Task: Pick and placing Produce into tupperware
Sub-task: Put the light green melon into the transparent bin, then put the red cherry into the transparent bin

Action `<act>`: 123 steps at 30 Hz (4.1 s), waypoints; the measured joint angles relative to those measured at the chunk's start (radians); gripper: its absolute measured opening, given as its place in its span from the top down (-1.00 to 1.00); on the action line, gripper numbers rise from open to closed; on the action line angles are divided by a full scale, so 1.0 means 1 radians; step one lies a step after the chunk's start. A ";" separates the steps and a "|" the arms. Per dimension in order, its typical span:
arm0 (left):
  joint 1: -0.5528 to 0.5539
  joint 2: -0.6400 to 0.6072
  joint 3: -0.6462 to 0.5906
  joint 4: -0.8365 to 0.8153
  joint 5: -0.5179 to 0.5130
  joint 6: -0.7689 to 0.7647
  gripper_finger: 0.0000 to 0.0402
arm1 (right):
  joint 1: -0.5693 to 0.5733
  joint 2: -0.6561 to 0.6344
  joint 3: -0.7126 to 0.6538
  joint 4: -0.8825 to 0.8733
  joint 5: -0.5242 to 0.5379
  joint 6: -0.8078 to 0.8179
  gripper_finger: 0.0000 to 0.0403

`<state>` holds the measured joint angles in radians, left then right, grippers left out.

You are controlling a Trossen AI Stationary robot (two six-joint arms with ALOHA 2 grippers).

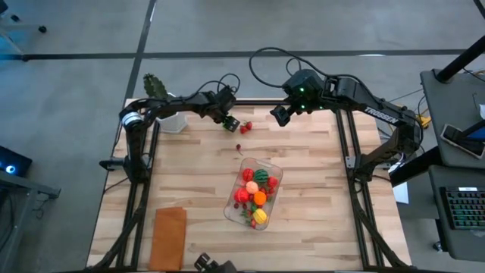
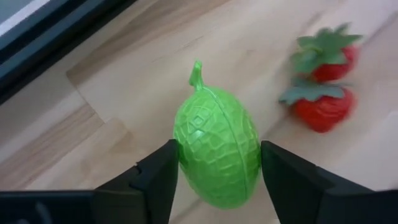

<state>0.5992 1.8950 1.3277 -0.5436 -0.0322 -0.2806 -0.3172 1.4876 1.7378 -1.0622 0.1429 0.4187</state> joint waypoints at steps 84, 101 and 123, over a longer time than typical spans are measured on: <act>-0.295 0.018 -0.016 0.015 -0.051 -0.600 -0.53 | 0.000 -0.243 -0.188 -0.058 0.068 0.038 -0.80; -0.290 0.018 -0.019 0.018 -0.050 -0.606 -0.14 | 0.000 -0.242 -0.193 -0.045 0.069 0.050 -0.80; -0.284 0.059 -0.019 0.020 -0.029 -0.737 -0.02 | 0.000 -0.242 -0.193 -0.047 0.069 0.098 -0.80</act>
<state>0.3148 1.9541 1.3087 -0.5239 -0.0608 -1.0178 -0.3172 1.2453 1.5444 -1.1091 0.2119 0.5167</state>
